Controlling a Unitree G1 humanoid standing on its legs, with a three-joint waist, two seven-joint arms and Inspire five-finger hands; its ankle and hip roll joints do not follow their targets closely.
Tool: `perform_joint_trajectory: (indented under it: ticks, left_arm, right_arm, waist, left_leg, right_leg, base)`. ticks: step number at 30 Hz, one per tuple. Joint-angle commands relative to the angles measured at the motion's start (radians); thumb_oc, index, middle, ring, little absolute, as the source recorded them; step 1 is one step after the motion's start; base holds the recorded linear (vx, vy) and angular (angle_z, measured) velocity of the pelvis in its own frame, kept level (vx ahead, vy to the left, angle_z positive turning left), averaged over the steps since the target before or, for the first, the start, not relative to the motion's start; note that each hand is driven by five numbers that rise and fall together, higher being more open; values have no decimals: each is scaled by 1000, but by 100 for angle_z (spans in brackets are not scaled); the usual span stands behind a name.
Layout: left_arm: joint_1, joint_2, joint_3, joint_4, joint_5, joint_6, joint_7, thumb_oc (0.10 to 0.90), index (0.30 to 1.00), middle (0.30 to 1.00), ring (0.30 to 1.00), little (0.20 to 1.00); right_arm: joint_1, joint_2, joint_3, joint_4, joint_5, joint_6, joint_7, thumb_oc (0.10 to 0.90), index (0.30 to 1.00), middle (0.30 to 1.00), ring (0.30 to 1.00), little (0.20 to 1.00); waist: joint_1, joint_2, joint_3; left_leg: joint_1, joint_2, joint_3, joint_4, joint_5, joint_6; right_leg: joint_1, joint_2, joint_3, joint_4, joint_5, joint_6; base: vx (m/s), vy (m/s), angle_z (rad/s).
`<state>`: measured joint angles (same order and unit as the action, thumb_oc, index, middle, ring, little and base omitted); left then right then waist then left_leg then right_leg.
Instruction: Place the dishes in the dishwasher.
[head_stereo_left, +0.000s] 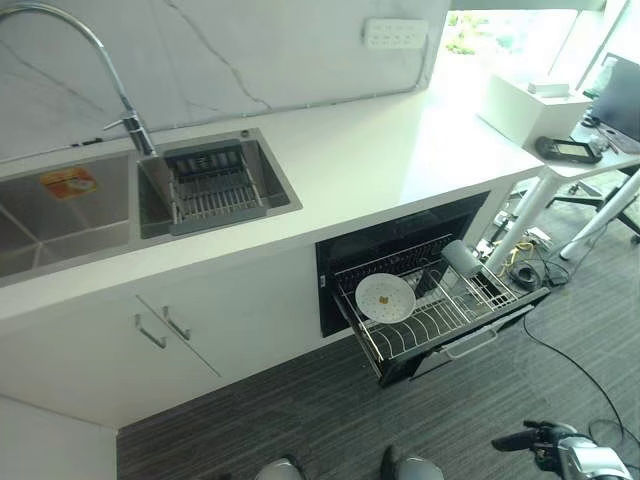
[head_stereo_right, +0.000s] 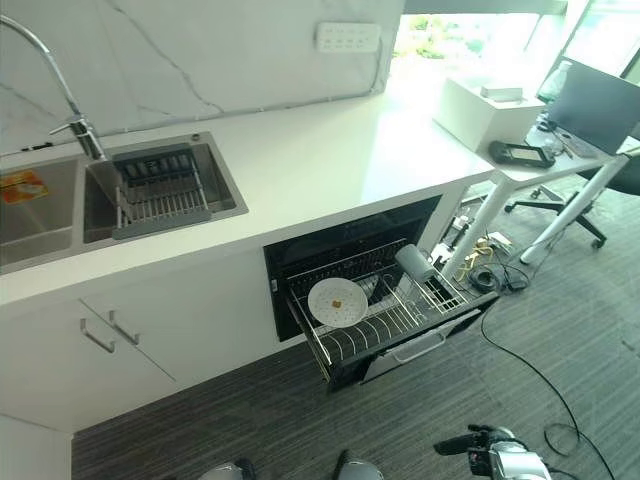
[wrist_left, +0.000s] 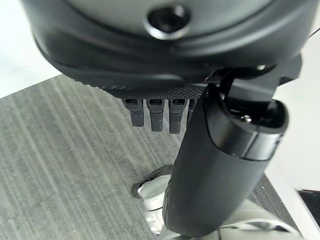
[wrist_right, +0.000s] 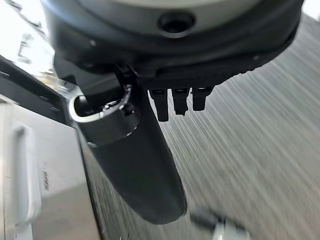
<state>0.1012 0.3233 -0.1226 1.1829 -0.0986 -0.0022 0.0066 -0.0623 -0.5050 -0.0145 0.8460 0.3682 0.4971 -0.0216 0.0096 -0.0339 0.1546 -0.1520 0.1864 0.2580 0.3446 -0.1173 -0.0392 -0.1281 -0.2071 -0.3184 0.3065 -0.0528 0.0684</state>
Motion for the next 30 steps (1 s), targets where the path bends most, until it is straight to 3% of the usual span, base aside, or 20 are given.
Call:
perform_joint_trajectory:
  ticks: [1,4,12,16,25,30]
  left_arm:
    - [-24,38,-18,14,-16,-26,24,800,900,900,900,900]
    - [-18,33,-33,40,-19,-33,27,800,900,900,900,900]
    - [1,-3,-63,99,-56,-61,54,800,900,900,900,900]
    - [5,-21,-70,113,-61,-68,67,800,900,900,900,900]
    - [8,-30,-86,113,-73,-52,71,800,900,900,900,900]
    - [9,-12,-97,94,-82,-36,72,800,900,900,900,900]
  right_arm:
    - [-115,-41,-75,45,149,-155,-86,800,900,900,900,900]
    - [-158,-30,-78,119,221,-201,-125,800,900,900,900,900]
    - [-243,20,-211,284,724,-282,-287,800,900,900,900,900]
    - [-249,37,-242,307,829,-326,-310,800,900,900,900,900]
    - [-322,-1,-209,296,830,-328,-238,800,900,900,900,900]
    - [-480,-67,-165,266,818,-342,-247,800,900,900,900,900]
  waist:
    - [29,12,20]
    - [50,23,16]
    - [88,60,7]
    - [93,67,5]
    - [120,85,10]
    - [166,108,37]
  left_leg:
    - [89,64,-66,-45,-94,-77]
    - [89,56,-80,-45,-93,-77]
    - [94,46,-97,-45,-86,-81]
    - [93,42,-101,-45,-85,-81]
    - [80,21,-130,-45,-76,-85]
    - [50,-7,-166,-45,-68,-84]
  right_leg:
    - [58,-72,-12,-7,-91,110]
    - [67,-77,-27,-7,-92,110]
    - [88,-99,-66,-7,-90,110]
    - [88,-105,-72,-7,-86,111]
    - [90,-122,-87,-7,-81,107]
    - [84,-149,-109,-7,-70,117]
  base:
    - [50,-18,26]
    - [52,-11,30]
    - [52,0,18]
    - [26,2,14]
    - [58,20,7]
    - [86,64,14]
